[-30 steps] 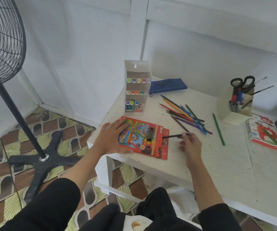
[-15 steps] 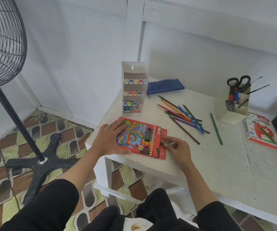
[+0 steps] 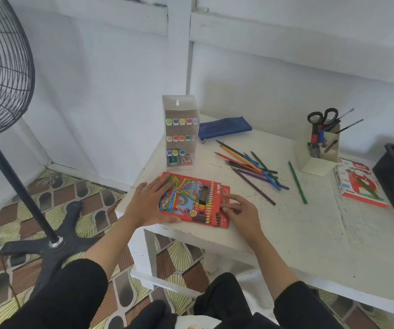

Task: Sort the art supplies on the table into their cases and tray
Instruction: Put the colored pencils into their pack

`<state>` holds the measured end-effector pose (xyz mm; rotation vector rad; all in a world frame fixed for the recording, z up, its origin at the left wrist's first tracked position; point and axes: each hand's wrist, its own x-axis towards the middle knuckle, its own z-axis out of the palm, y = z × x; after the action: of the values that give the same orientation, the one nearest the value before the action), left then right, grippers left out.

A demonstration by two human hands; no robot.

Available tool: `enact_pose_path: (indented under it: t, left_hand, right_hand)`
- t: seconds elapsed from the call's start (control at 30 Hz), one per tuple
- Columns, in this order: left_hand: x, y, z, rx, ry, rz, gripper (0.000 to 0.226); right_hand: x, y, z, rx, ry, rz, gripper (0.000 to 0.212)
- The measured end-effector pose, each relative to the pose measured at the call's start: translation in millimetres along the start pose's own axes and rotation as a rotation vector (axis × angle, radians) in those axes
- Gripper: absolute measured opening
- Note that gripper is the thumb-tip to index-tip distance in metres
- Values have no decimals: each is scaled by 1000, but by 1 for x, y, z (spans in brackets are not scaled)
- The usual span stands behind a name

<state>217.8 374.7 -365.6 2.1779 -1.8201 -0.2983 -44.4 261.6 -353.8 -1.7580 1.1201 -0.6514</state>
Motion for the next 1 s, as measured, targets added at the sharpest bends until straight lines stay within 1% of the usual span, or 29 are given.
enact_pose_path:
  t: [0.13,0.3,0.53,0.67,0.73,0.8,0.93,1.0]
  left_hand:
    - [1,1,-1,38,-61,-17,133]
    - [2,10,-1,50,-151,-31,138]
    - [5,18,4,34,-171,-39,137]
    - [2,23,7,36,-120,-34,134]
    - [0,24,9,7,-70,-41,128]
    - [0,27,11,-34,-35,-68,125]
    - [5,43,18,-65,24,-114,127]
    - [7,53,19,-71,46,-151,120]
  right_hand:
    - [1,-1,-3,-25,-50,-6,36]
    - [2,-2,-1,-56,-35,9,41]
    - [-1,-1,-4,-62,-18,2,30]
    - [2,1,-4,-43,-31,10,35]
    - [3,0,-8,13,-33,34,37]
    - [5,-3,-19,88,-24,59,33]
    - [19,1,-59,169,76,83,27]
    - [31,6,-86,181,141,94,26]
